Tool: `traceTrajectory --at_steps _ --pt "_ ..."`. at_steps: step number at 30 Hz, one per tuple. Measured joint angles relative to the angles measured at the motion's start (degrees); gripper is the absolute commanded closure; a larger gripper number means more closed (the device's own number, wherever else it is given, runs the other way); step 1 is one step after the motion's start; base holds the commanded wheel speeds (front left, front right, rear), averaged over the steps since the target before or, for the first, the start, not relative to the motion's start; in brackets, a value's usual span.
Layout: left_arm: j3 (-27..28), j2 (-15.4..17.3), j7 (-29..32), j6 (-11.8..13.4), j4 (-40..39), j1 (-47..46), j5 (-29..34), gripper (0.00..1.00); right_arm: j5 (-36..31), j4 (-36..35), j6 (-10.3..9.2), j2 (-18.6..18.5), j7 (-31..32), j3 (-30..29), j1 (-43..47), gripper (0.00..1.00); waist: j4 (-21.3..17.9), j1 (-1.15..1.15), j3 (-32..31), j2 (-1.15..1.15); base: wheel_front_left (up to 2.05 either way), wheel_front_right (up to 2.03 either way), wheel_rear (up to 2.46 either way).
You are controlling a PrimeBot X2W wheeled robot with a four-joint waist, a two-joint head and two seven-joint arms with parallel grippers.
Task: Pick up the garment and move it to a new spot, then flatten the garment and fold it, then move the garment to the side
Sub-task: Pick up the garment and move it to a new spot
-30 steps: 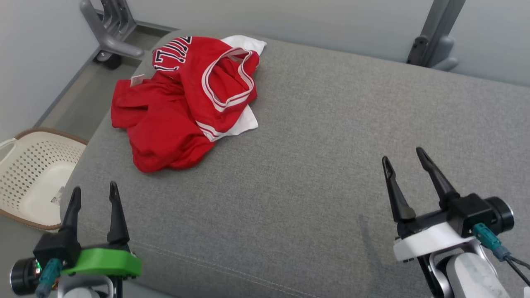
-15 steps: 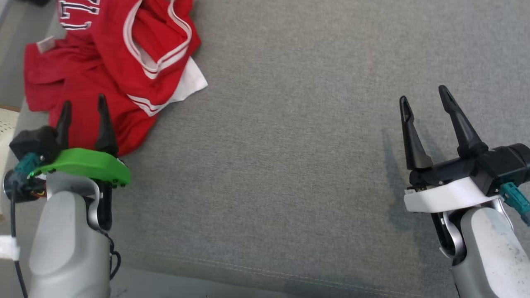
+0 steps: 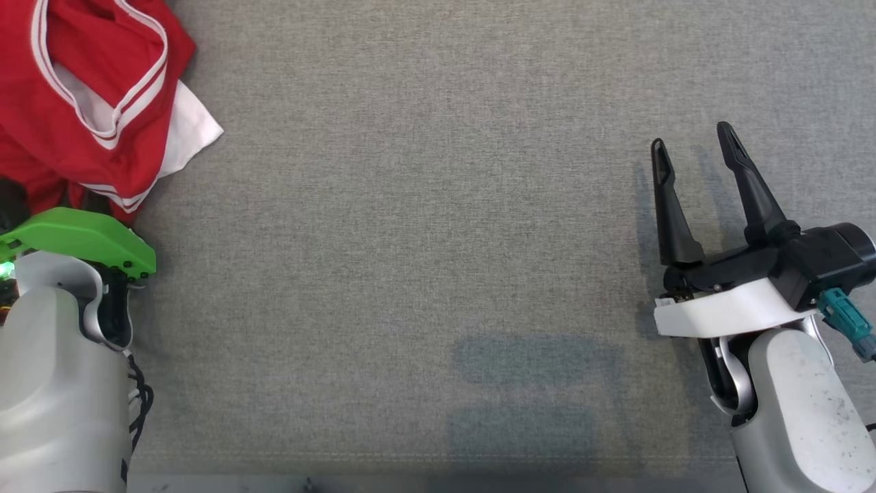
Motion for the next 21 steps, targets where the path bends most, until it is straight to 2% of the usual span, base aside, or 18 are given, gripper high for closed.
traceTrajectory --at_steps 5,8,10,14,20,21 --pt "-1.9 1.6 -2.6 0.0 -3.5 1.4 -4.2 1.0 0.2 0.3 0.0 0.7 0.0 -0.5 0.3 0.0 -1.1 0.0 -0.9 0.0 0.0 0.0 0.0" --pt "-3.2 2.2 -3.3 -0.1 -8.7 2.9 -6.4 1.0 0.3 0.7 0.0 1.1 0.0 -0.7 1.1 0.0 -1.0 0.0 -2.3 0.0 0.0 0.0 0.0" --pt "-3.5 3.8 -3.0 -0.2 -13.3 3.6 -7.1 1.0 0.4 0.8 0.0 1.4 0.0 -1.0 1.7 0.0 -0.7 0.0 -3.3 0.0 0.0 0.0 0.0" --pt "-3.1 5.7 0.1 0.2 -24.2 5.9 -7.6 1.0 0.5 1.0 0.0 2.1 0.0 -0.8 2.5 0.0 -0.4 0.0 -5.4 0.0 0.0 0.0 0.0" --pt "-2.4 8.1 8.0 3.7 -43.7 9.3 -7.9 1.0 1.3 1.3 0.0 3.1 0.0 -0.6 3.1 0.0 -0.6 0.0 -8.6 0.0 0.0 0.0 0.0" --pt "-2.4 8.1 8.0 3.7 -43.7 9.3 -7.9 1.0 1.3 1.3 0.0 3.1 0.0 -0.6 3.1 0.0 -0.6 0.0 -8.6 0.0 0.0 0.0 0.0"
